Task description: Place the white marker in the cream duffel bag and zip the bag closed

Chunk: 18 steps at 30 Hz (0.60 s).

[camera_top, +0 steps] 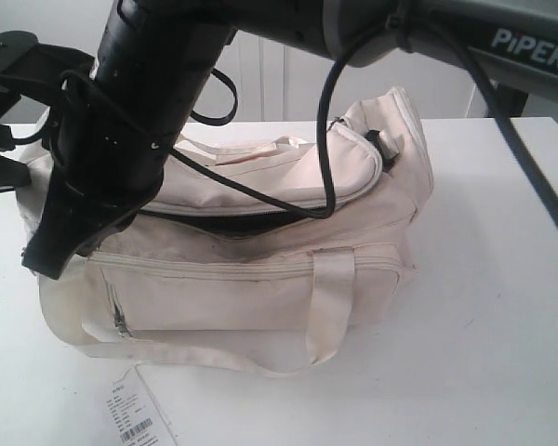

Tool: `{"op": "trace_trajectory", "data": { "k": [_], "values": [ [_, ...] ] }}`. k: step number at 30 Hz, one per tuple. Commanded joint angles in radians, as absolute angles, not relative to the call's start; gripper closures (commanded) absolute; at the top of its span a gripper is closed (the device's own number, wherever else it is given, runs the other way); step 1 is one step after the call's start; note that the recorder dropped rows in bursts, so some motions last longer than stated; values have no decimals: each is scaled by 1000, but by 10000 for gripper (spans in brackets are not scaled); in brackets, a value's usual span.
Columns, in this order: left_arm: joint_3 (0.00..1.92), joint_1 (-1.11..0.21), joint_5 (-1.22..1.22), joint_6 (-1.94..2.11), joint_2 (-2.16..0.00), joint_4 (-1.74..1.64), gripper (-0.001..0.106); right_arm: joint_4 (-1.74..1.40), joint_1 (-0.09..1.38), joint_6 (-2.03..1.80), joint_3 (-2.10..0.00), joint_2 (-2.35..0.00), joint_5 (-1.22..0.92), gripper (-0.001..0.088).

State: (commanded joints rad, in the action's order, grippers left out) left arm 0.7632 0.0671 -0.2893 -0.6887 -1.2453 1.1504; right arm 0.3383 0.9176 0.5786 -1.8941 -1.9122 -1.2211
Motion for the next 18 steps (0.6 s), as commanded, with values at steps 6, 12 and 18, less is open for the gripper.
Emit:
{"op": "trace_trajectory", "data": {
  "k": [6, 12, 18],
  "values": [
    [763, 67, -289, -689, -1245, 1150, 1053, 313, 918, 571, -1894, -1912, -1221, 868],
    [763, 67, -289, -689, -1245, 1150, 1053, 301, 918, 571, -1894, -1912, -1221, 868],
    [763, 67, -289, -689, -1245, 1150, 1053, 279, 918, 571, -1894, -1912, -1221, 868]
  ]
}}
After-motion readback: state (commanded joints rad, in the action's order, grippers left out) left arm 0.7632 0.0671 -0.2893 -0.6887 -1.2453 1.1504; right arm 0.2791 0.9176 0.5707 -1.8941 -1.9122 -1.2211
